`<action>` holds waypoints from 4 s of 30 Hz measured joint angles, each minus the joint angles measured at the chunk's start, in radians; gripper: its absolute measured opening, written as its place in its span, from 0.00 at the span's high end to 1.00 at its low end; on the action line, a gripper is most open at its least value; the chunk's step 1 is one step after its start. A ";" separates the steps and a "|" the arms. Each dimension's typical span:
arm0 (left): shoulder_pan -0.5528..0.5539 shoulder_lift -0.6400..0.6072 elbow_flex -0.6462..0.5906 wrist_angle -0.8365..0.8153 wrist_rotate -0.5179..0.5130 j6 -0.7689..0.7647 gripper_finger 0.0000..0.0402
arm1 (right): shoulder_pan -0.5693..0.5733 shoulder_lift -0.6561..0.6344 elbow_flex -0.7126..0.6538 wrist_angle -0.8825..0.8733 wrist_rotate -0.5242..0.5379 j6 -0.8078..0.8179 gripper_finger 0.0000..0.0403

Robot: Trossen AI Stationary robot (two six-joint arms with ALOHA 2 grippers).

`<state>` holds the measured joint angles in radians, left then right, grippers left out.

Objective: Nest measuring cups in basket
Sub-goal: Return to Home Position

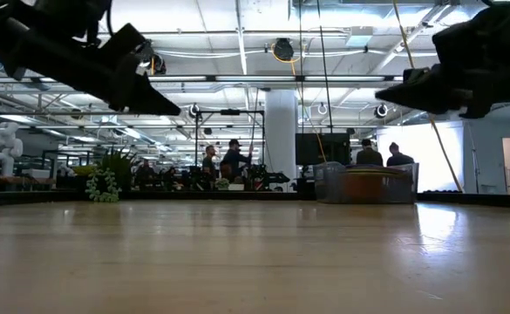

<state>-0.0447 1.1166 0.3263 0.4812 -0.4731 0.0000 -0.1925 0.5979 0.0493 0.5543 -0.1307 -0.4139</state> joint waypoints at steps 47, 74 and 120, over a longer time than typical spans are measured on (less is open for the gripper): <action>-0.018 -0.407 -0.317 0.186 -0.009 0.033 0.97 | 0.051 -0.088 -0.023 0.059 0.053 0.146 1.00; -0.018 -0.596 -0.317 0.036 0.046 0.049 0.95 | 0.077 -0.247 -0.023 -0.179 0.164 0.167 1.00; -0.018 -0.595 -0.316 0.043 0.006 0.048 0.95 | 0.332 -0.597 -0.023 -0.393 0.099 0.253 1.00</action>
<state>-0.0624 0.5213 0.0101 0.5245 -0.4667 0.0482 0.1398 0.0008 0.0261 0.1612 -0.0314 -0.1613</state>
